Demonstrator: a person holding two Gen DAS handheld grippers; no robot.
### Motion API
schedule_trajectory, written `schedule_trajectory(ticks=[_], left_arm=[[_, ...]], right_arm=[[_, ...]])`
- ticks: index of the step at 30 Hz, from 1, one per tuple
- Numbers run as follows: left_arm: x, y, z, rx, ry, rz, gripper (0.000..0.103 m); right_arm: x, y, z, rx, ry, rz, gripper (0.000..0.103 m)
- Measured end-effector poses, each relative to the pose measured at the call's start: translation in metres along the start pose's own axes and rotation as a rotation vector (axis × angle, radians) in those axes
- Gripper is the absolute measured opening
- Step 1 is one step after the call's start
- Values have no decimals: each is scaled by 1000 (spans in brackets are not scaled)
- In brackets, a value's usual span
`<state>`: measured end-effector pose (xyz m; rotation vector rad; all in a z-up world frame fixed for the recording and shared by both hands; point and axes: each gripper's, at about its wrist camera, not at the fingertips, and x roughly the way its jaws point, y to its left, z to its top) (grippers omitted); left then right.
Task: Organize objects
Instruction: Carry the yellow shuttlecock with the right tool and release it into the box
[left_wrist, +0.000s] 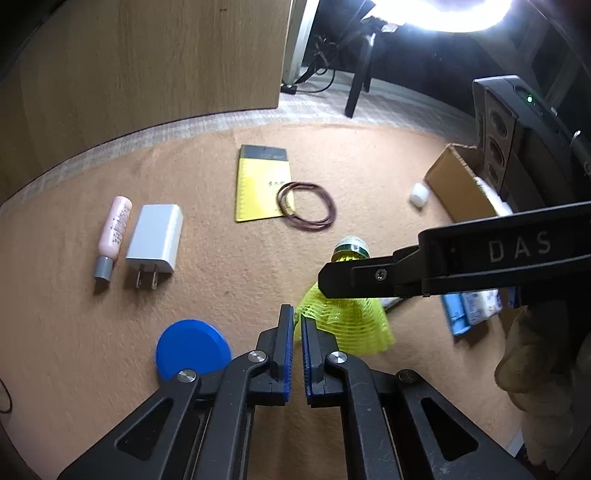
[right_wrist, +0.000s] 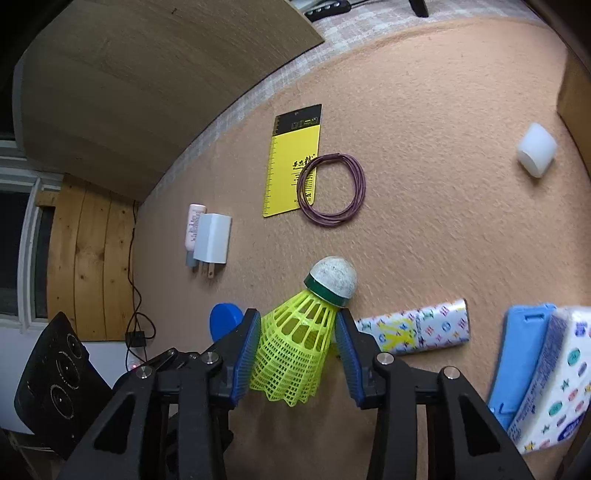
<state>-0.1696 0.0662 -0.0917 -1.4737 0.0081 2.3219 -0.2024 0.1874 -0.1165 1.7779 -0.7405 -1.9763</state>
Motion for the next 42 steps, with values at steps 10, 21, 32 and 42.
schedule_trajectory(ticks=[10,21,32,42], left_arm=[[-40,-73,9,104,-94,-65,4],[-24,-211,22,297,-89,-204,4],[21,-313,25,416,-22,-268,4],[34,-347,16,493,18,-276,15]], right_arm=[[-89,-14,-24,-16,-139,14,38],[-198,-99,-57,90,-330,-100,37],[-242,-186,-72,226,-397,-177,37],[-250,-225,-74,275,-409,-216,37]])
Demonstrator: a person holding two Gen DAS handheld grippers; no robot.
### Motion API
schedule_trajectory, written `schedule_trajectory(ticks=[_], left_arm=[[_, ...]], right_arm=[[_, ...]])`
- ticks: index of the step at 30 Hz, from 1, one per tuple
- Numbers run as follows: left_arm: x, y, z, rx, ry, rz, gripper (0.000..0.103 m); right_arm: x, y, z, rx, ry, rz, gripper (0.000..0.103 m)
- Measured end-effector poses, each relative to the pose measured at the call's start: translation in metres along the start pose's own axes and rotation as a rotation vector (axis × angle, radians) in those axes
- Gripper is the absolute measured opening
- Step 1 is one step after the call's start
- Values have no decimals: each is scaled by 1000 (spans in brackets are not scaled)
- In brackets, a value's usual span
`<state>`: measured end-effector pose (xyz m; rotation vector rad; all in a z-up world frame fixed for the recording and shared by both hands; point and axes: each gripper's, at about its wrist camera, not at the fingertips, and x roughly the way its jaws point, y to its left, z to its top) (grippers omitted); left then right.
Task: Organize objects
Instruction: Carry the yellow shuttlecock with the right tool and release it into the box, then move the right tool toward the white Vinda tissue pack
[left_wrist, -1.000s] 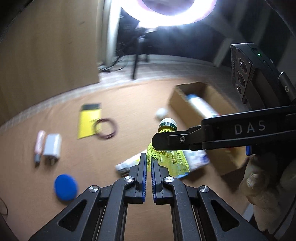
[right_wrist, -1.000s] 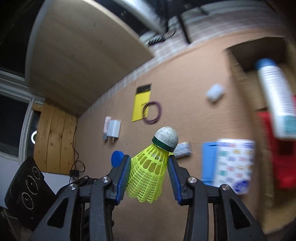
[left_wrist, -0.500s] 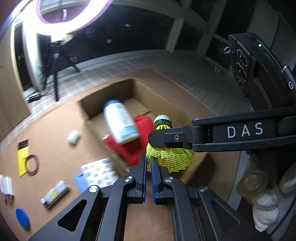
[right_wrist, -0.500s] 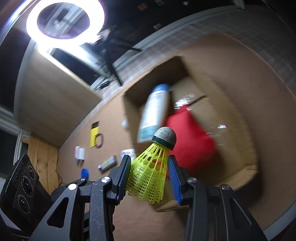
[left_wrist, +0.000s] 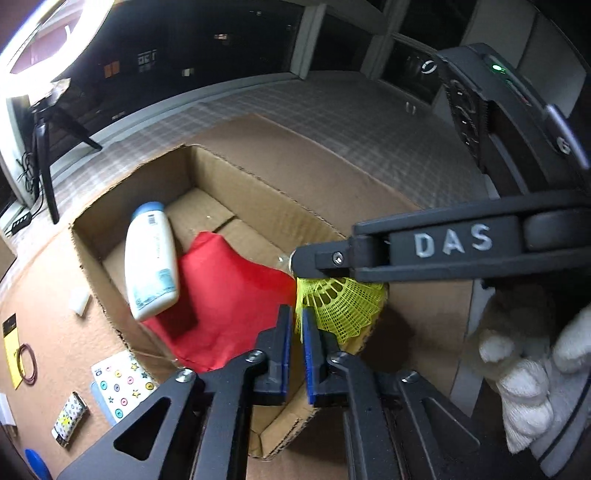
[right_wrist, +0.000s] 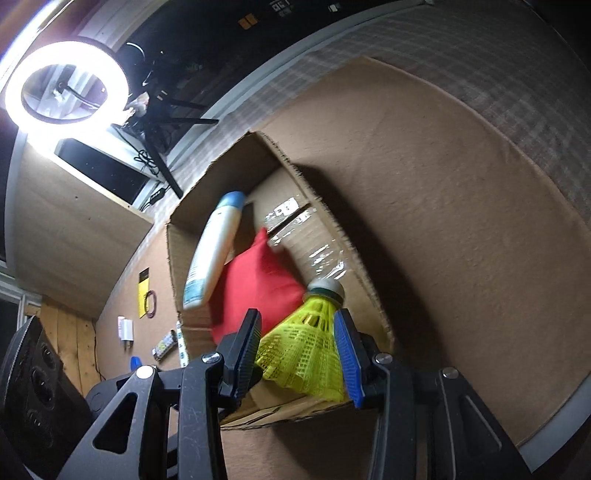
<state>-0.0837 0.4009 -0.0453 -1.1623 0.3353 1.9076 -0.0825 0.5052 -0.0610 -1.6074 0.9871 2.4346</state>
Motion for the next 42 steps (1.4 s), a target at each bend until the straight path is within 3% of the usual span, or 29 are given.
schedule_trajectory(ticks=[3,10,17,29,37,42], left_arm=[[-4,1,-1,-5,-4,1,34],[-29,24,-12,-67,-31,1,34],[-64,67,-39,-128,-54,78,34],[-116,178,-121,-351,-34,251,34],[-127,206,-157,-429,-33,252,34],[-121,203,-145,-420,-36,224,34]], right_arm=[[-4,-5,1,8,-13,-5,38],[-21,3,0,-11,-60,-6,38],[-21,48,-11,-132,-65,26,38],[29,133,-48,-302,57,101,38],[75,168,-61,-340,143,69,38],[80,178,-59,-322,126,52,38]])
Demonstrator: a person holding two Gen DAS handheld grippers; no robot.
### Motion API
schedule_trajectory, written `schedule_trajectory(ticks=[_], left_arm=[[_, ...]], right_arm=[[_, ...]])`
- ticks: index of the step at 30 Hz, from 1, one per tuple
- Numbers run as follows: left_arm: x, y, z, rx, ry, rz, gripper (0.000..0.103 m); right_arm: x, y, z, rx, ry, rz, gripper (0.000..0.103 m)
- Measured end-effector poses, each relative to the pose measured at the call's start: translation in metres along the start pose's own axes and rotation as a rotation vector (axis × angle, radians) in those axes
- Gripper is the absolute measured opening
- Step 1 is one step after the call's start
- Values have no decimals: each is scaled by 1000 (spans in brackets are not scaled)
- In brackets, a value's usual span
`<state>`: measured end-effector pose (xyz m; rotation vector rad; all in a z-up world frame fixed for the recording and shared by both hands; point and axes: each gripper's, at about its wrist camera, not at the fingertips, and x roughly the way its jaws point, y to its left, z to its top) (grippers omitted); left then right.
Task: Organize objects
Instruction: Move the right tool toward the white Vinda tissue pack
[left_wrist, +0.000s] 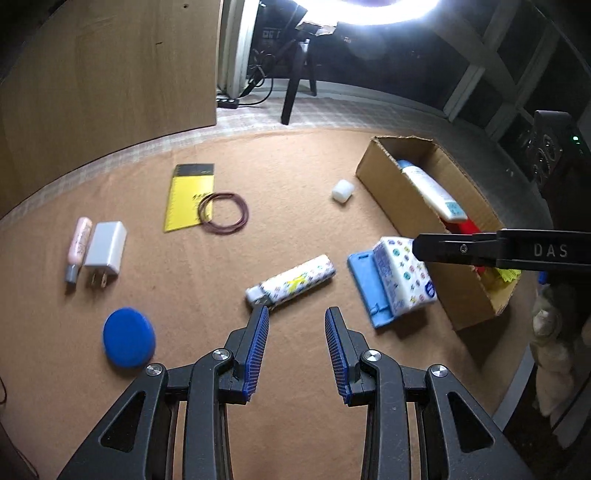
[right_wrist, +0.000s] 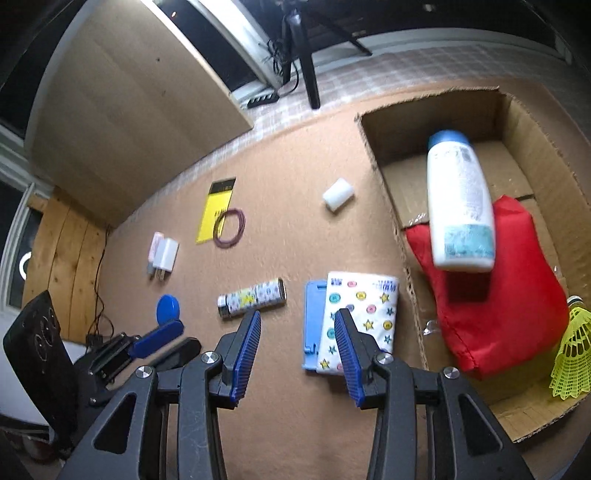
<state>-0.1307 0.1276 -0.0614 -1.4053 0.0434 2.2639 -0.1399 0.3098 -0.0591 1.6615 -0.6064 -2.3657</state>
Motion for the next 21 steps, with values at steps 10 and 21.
schedule_trajectory(ticks=[10,21], left_arm=[[61,-57,64,52,53,-106,33],[114,-89,77,133,171,-148,32]], right_arm=[[-68,-34,-22,91,-129,-33,38],[-114,-89,-45,198,-193,-77,38]])
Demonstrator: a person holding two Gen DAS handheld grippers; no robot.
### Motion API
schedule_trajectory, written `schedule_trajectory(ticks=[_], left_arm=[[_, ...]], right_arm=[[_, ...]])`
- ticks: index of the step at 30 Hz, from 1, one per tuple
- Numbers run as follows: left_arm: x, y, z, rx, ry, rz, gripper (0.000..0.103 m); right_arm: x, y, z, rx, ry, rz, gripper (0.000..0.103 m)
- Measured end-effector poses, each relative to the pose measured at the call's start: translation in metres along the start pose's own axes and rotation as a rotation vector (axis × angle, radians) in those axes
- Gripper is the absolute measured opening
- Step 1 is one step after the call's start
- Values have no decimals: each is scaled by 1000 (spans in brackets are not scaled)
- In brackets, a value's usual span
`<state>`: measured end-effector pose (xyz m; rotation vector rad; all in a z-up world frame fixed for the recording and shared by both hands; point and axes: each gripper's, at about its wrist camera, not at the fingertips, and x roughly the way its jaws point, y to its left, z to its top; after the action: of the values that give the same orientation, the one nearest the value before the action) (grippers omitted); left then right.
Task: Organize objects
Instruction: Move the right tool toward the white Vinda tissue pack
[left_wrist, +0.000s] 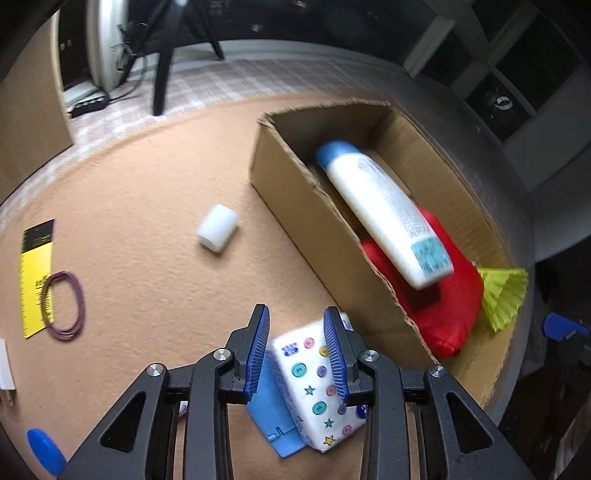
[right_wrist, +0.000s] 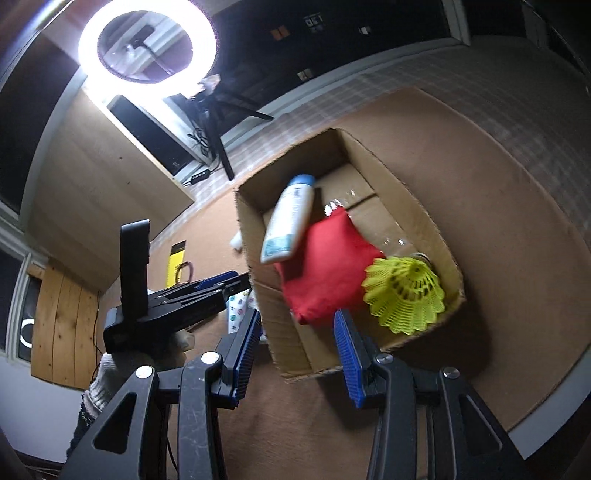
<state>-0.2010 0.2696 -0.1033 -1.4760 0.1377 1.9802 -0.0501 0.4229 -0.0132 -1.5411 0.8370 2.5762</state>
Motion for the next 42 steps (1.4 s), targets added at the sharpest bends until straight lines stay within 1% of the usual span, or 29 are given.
schedule_trajectory(ticks=[4,9,13,18,21,23,26,29,31,34,36,39,42], left_arm=[[-3,-13,-10,78,12,4,32],[-12,-28,-36,171,21,29,32],[-22,-35,-61,198,19,35,32],[-35,-44,-100,230,27,26,32],[-44,-44,-112,243,26,28,32],[-55,-42,-109,215,-7,26,31],[-60,-42,-88,165,-49,4,31],[-46,-50,-72,164,-42,18,31],[-32,-49,-62,162,-18,1,30],[-18,-53,-64,189,36,-20,28],[-14,-56,-70,214,58,-17,25],[-20,-60,-82,245,69,-30,25],[-29,-56,-99,263,69,-17,25]], right_arm=[[4,0,-2,-4,17,7,38],[13,14,-8,-47,45,24,38],[20,24,-18,-70,72,42,38],[25,29,-32,-79,86,55,38],[23,26,-39,-82,83,49,38],[21,22,-43,-75,80,44,38],[20,13,-49,-47,82,42,38],[17,3,-53,-23,82,35,38],[14,-2,-55,-13,77,33,38],[6,-8,-58,-5,65,26,38],[4,-12,-59,2,60,20,38],[5,-16,-60,12,66,17,38],[10,-14,-64,4,87,25,38]])
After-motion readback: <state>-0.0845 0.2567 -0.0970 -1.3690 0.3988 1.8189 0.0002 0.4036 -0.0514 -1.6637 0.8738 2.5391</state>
